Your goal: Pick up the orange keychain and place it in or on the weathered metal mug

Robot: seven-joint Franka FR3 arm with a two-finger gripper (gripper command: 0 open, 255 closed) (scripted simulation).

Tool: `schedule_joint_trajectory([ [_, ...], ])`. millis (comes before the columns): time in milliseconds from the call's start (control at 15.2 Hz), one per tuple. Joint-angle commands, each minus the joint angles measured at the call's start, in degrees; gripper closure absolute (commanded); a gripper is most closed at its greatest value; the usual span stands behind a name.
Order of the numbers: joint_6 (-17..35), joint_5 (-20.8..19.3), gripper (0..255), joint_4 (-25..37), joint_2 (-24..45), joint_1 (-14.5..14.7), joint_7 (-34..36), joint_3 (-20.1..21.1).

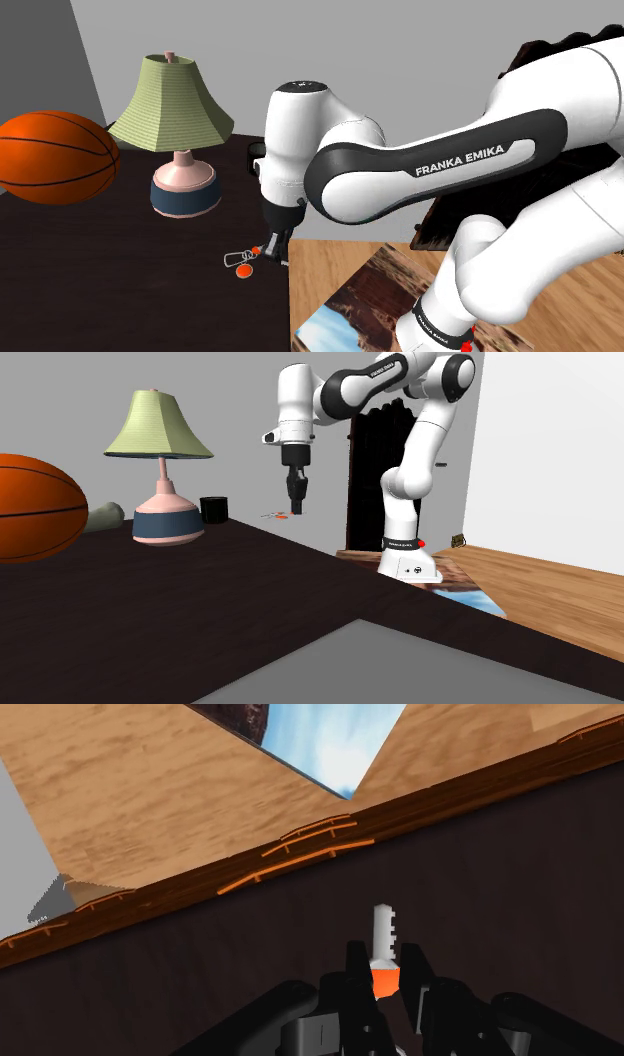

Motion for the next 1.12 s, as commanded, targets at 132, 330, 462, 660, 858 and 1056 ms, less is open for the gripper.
schedule_joint_trajectory([
  [132,-3.44,-0.07,255,2.22,-1.21,0.05,-0.01,-0.55],
  [330,-5.91,-0.20,255,4.01,-1.90,0.01,-0.04,-0.97],
  [462,-7.53,-0.30,255,5.26,-2.29,-0.03,-0.05,-1.24],
  [660,-9.93,-0.47,255,7.21,-2.74,-0.09,-0.04,-1.63],
  [858,-11.33,-1.20,255,8.86,-2.34,-0.81,-1.23,-2.75],
  [1056,-10.93,-3.01,255,10.29,-0.11,-2.77,-4.72,-5.28],
])
